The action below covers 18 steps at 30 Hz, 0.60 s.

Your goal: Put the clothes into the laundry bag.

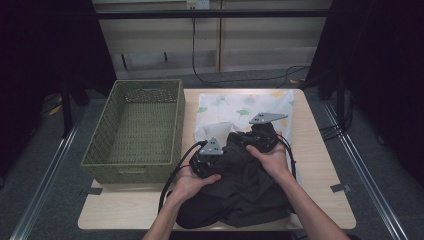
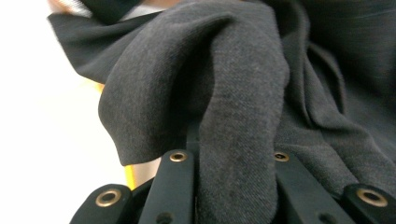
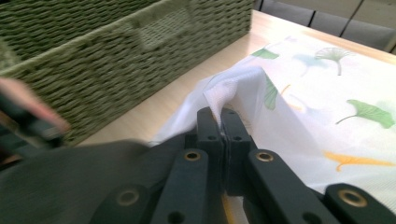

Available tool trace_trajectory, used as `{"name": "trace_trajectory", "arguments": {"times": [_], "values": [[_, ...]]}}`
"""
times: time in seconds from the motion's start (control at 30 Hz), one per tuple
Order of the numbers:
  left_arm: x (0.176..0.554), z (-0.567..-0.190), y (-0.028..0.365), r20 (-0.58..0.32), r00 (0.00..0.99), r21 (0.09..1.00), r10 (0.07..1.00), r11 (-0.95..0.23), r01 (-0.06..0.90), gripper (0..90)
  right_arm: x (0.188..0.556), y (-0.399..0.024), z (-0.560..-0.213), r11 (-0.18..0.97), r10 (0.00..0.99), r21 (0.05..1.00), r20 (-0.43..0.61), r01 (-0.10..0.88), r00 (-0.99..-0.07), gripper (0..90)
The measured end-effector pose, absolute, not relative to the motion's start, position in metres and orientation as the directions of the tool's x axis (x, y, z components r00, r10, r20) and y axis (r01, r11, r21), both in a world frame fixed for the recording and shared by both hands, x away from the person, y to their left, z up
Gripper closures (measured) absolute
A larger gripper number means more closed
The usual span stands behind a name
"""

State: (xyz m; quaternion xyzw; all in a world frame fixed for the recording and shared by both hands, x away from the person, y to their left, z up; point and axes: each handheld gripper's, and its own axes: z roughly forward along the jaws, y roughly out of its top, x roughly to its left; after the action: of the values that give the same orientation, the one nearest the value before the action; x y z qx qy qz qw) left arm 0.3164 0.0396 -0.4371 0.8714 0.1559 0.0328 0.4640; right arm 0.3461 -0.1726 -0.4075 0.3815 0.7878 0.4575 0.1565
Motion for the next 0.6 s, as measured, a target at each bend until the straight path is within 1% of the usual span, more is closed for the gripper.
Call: {"name": "trace_trajectory", "arguments": {"times": [0.07,0.13,0.17,0.2,0.27,0.33,0.37,0.4,0.43,0.47,0.5,0.53,0.57,0.6], "values": [[0.315,-0.437,0.039,-0.086,0.958,0.827,0.274,-0.516,0.222,80.0,0.352,-0.174,-0.407,0.281,0.757,0.84,0.104,0.464,-0.646,89.4],[0.315,-0.438,0.037,-0.111,0.96,0.834,0.259,-0.501,0.231,80.0,0.356,-0.174,-0.404,0.265,0.757,0.85,0.108,0.455,-0.644,89.3],[0.315,-0.44,0.035,-0.111,0.966,0.835,0.234,-0.505,0.219,80.0,0.356,-0.174,-0.404,0.265,0.757,0.85,0.108,0.455,-0.644,89.3],[0.313,-0.441,0.032,-0.099,0.967,0.831,0.234,-0.516,0.21,80.0,0.356,-0.172,-0.402,0.267,0.75,0.856,0.105,0.444,-0.653,89.4],[0.31,-0.442,0.026,-0.076,0.98,0.817,0.186,-0.552,0.168,80.0,0.354,-0.171,-0.4,0.265,0.748,0.859,0.104,0.439,-0.655,89.3],[0.311,-0.445,0.022,-0.096,0.979,0.814,0.181,-0.552,0.182,79.9,0.35,-0.167,-0.396,0.27,0.737,0.868,0.093,0.417,-0.67,89.4],[0.313,-0.447,0.019,-0.114,0.976,0.811,0.188,-0.55,0.2,80.0,0.347,-0.166,-0.394,0.265,0.729,0.875,0.093,0.405,-0.678,89.4],[0.315,-0.452,0.015,-0.099,0.968,0.782,0.232,-0.583,0.22,80.0,0.34,-0.166,-0.385,0.231,0.713,0.894,0.113,0.384,-0.692,89.4],[0.315,-0.452,0.015,-0.099,0.968,0.782,0.232,-0.583,0.22,80.0,0.337,-0.166,-0.38,0.219,0.712,0.903,0.111,0.369,-0.694,89.4],[0.318,-0.454,0.014,-0.098,0.959,0.762,0.267,-0.599,0.244,80.0,0.337,-0.166,-0.38,0.219,0.712,0.903,0.111,0.369,-0.694,89.4],[0.322,-0.456,0.016,-0.113,0.948,0.764,0.297,-0.584,0.274,80.0,0.333,-0.168,-0.375,0.21,0.707,0.908,0.115,0.362,-0.698,89.4],[0.325,-0.457,0.019,-0.12,0.931,0.77,0.345,-0.56,0.307,79.9,0.325,-0.173,-0.367,0.216,0.715,0.911,0.098,0.352,-0.692,89.4],[0.329,-0.457,0.021,-0.133,0.919,0.768,0.37,-0.548,0.332,80.0,0.322,-0.177,-0.364,0.22,0.713,0.911,0.095,0.35,-0.695,89.4],[0.334,-0.454,0.026,-0.128,0.901,0.77,0.414,-0.531,0.353,80.0,0.318,-0.181,-0.363,0.227,0.715,0.909,0.088,0.35,-0.693,89.4]]}}
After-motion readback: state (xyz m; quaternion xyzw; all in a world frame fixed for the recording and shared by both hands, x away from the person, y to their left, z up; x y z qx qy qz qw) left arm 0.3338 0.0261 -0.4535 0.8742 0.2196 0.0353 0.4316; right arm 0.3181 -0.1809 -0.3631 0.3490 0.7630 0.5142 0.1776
